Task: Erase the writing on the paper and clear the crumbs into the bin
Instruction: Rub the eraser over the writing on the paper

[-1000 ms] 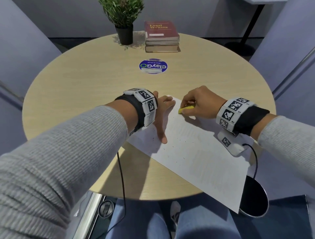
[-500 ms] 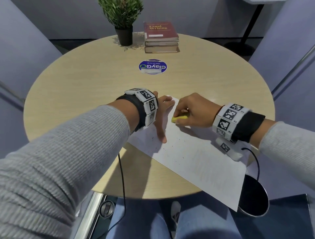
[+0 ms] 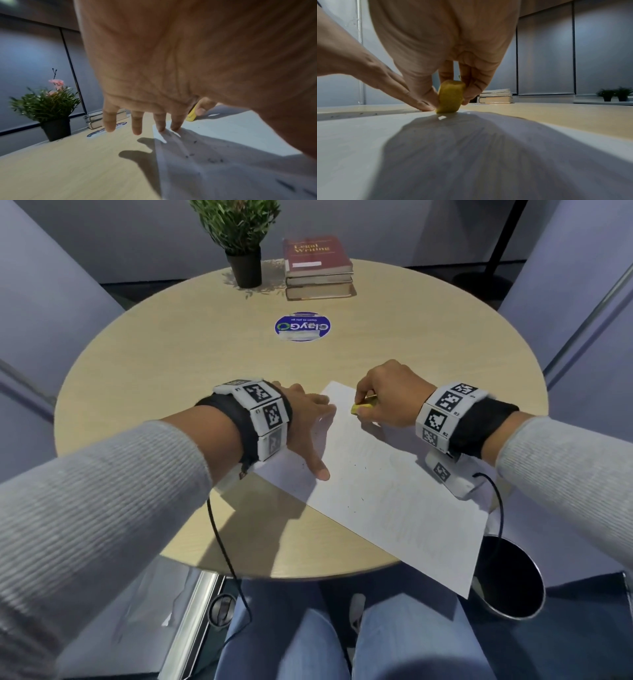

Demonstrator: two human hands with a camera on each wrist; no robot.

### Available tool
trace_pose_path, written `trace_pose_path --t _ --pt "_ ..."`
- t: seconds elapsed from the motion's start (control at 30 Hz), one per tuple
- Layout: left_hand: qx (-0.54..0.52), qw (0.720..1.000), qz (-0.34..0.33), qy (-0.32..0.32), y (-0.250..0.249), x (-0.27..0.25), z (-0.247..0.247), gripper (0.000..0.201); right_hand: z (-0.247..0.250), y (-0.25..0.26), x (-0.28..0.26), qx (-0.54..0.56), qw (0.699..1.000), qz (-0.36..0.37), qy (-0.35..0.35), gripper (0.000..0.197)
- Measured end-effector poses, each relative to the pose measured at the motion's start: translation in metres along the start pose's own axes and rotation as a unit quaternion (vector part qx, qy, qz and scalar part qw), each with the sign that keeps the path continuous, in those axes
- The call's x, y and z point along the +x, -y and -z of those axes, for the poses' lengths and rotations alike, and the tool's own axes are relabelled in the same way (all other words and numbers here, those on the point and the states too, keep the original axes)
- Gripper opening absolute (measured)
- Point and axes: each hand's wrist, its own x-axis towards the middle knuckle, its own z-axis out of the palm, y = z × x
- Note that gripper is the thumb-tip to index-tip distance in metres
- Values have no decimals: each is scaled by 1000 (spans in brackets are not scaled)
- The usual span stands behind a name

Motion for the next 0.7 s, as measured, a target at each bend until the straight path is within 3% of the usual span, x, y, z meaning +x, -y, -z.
trace_pose_path --t 0.13,0.27,0.4,0.6,0.7 --pt "-23 999 6 22 -3 -2 -1 119 1 7 -8 -14 999 30 4 17" --pt "-22 999 18 33 -4 -3 0 124 -3 21 -22 33 993 100 54 12" --pt "-13 999 12 35 -6 -3 1 120 2 12 -14 31 999 37 21 14" --pt "7 999 17 40 -8 -2 3 121 -2 22 -27 63 991 99 63 16" --pt "18 999 17 41 -8 -1 4 119 3 12 -16 47 998 37 24 17"
